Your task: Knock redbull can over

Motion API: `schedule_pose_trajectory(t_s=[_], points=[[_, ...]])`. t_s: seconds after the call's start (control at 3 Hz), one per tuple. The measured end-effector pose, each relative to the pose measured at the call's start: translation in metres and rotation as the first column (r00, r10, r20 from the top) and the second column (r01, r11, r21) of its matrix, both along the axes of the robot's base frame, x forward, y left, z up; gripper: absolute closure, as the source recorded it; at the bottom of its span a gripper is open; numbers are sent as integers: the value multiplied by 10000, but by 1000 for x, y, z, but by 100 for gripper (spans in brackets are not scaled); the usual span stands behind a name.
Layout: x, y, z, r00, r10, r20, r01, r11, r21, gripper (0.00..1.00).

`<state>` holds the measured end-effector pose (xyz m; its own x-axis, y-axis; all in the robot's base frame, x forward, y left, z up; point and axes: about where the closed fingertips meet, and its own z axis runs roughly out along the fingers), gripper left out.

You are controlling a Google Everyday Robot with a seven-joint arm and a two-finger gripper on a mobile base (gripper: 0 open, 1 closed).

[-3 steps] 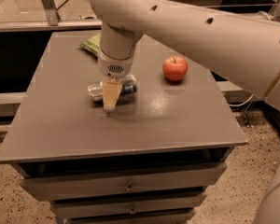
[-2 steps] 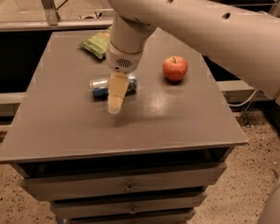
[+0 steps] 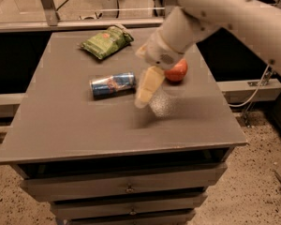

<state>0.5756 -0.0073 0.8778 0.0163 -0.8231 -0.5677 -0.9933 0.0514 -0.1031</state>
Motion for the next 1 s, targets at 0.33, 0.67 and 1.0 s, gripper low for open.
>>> schedule_pose_trajectory(t_s=[0.33,0.67,1.0], points=[[-6,-54,15,9991,-266,320,209,9858,1665,0],[-18,-120,49,9904,-929,1023,553,9447,3231,0],[-26,-141,61,9846,-1311,1153,809,9280,3637,0]])
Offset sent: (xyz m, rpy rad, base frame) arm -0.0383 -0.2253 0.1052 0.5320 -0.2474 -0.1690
